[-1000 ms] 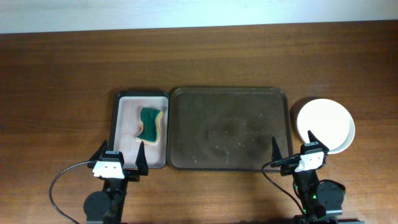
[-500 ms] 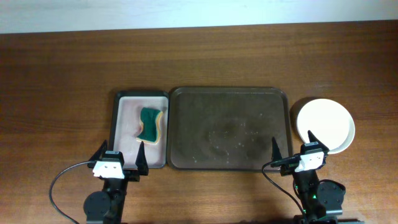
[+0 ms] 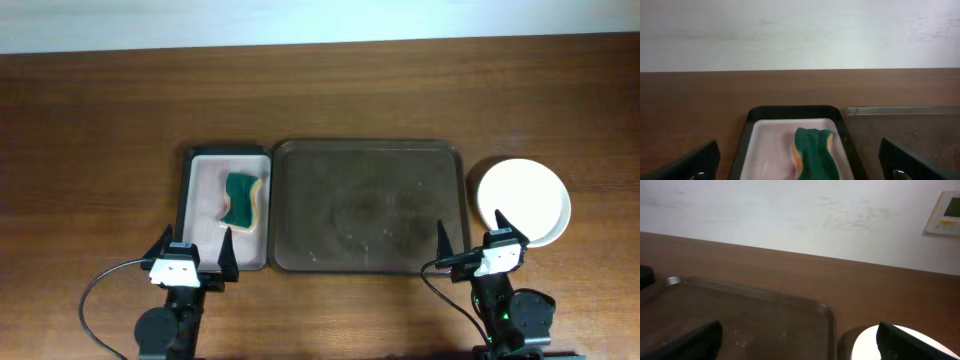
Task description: Clean dirty plates on tray and stack at the side
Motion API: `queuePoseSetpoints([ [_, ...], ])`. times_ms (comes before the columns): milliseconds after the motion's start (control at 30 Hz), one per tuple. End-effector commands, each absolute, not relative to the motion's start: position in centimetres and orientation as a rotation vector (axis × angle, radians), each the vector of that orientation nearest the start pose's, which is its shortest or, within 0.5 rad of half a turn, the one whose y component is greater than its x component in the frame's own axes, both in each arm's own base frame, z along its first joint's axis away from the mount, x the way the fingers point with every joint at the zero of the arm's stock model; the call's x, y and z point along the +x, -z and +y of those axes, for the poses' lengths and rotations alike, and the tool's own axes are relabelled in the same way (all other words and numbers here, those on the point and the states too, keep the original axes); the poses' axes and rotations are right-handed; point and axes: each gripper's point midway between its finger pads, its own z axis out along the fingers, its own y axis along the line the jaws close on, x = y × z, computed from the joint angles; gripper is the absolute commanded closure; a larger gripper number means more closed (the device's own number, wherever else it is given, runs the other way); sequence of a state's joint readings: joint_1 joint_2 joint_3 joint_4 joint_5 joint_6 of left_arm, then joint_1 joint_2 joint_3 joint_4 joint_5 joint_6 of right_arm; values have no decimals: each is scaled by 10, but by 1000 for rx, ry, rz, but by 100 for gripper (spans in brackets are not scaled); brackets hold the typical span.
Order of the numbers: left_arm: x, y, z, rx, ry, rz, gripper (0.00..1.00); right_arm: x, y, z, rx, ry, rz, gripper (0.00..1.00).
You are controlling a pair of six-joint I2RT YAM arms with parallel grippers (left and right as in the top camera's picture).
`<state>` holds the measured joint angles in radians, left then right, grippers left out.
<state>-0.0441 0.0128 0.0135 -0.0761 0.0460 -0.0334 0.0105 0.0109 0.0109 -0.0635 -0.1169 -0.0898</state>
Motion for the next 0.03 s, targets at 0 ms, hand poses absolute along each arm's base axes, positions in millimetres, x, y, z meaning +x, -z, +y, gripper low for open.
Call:
queuePoseSetpoints([
  [0,245,-158,-23,77,100,1642,1,245,-159,26,-189,-41,1625,1],
])
